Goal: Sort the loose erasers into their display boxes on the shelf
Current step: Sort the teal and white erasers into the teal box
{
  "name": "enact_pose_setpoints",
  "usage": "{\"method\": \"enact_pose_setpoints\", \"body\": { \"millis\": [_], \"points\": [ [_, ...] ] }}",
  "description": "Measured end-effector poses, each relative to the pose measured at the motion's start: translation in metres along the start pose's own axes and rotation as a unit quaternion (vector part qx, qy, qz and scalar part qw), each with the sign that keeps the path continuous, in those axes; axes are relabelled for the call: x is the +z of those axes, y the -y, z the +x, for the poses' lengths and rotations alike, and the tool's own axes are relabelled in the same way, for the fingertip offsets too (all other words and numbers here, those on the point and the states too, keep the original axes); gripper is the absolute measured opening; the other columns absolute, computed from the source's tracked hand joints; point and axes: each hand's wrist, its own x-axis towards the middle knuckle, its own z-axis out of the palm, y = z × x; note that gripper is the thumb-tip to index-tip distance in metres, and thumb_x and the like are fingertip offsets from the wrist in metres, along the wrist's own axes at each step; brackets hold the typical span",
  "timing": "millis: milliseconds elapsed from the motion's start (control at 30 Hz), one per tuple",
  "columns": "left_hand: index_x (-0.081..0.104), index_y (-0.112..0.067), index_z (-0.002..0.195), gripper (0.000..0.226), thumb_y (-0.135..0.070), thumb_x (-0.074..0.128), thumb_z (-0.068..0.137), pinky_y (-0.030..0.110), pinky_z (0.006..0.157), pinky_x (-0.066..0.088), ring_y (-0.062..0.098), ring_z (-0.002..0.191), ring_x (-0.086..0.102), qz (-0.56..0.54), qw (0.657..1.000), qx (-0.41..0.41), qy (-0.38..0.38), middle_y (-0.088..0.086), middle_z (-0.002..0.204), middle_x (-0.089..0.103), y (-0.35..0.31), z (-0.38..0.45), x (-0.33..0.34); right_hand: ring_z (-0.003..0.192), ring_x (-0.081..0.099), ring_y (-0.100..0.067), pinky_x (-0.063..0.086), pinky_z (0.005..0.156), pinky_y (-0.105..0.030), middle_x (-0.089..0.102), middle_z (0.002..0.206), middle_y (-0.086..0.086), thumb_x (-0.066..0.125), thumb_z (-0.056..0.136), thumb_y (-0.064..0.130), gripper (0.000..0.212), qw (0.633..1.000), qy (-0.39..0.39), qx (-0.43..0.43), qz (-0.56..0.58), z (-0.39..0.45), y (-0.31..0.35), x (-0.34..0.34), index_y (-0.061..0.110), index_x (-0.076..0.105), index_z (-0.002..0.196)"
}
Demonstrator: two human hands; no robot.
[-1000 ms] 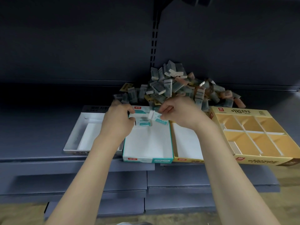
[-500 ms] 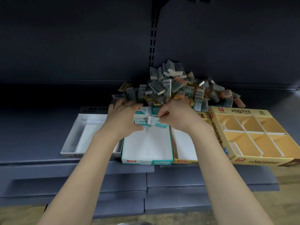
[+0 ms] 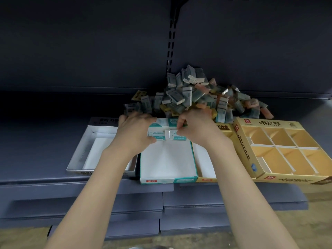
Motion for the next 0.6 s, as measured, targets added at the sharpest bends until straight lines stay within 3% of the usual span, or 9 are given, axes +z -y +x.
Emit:
{"method": "enact_pose_setpoints", "body": {
  "millis": [67, 100, 300, 467, 600],
  "points": [
    [0.045, -0.034, 0.132, 0.053, -0.035, 0.063, 0.082, 0.032, 0.085, 0.02, 0.018, 0.123, 0.033, -0.001, 1.0, 0.003, -0.001, -0.011, 0.133, 0.048, 0.001, 0.0, 0.0, 0.097, 0.053, -0.017, 0.04, 0.08, -0.027, 0.064, 0.1, 0.003, 0.066, 0.08, 0.019, 0.009, 1.0, -0.014, 0.007, -0.012, 0.0, -0.002, 0.001, 0.024, 0.059, 0.083],
    [0.045, -0.034, 0.132, 0.053, -0.036, 0.063, 0.082, 0.032, 0.084, 0.019, 0.018, 0.123, 0.033, -0.002, 1.0, 0.004, 0.0, -0.011, 0.132, 0.048, 0.001, 0.0, -0.001, 0.099, 0.053, -0.018, 0.041, 0.081, -0.031, 0.063, 0.102, 0.002, 0.067, 0.079, 0.022, 0.014, 1.0, -0.015, 0.014, -0.017, 0.0, -0.003, 0.001, 0.026, 0.055, 0.083],
    [0.043, -0.036, 0.134, 0.056, -0.035, 0.064, 0.082, 0.033, 0.084, 0.019, 0.017, 0.124, 0.032, 0.005, 1.0, 0.004, 0.005, -0.014, 0.133, 0.047, 0.002, 0.0, -0.001, 0.104, 0.05, -0.023, 0.045, 0.085, -0.034, 0.055, 0.113, -0.003, 0.068, 0.079, 0.025, 0.026, 0.998, -0.03, 0.051, 0.002, 0.003, -0.003, 0.003, 0.02, 0.057, 0.102],
    [0.042, -0.033, 0.136, 0.058, -0.034, 0.063, 0.083, 0.033, 0.085, 0.017, 0.018, 0.126, 0.031, 0.012, 1.0, 0.001, -0.003, -0.013, 0.137, 0.045, 0.0, -0.001, 0.001, 0.117, 0.043, -0.03, 0.034, 0.094, -0.037, 0.054, 0.121, -0.009, 0.069, 0.076, 0.045, 0.05, 0.997, -0.031, 0.07, -0.015, 0.008, 0.001, 0.01, 0.018, 0.051, 0.115],
    [0.041, -0.033, 0.136, 0.057, -0.034, 0.062, 0.084, 0.033, 0.086, 0.017, 0.018, 0.126, 0.031, 0.018, 1.0, 0.002, 0.0, -0.012, 0.137, 0.044, -0.002, -0.002, 0.0, 0.125, 0.035, -0.032, 0.032, 0.096, -0.037, 0.043, 0.133, -0.015, 0.068, 0.078, 0.044, 0.059, 0.996, -0.033, 0.078, -0.035, 0.01, 0.003, 0.016, 0.017, 0.044, 0.124]
  ]
}}
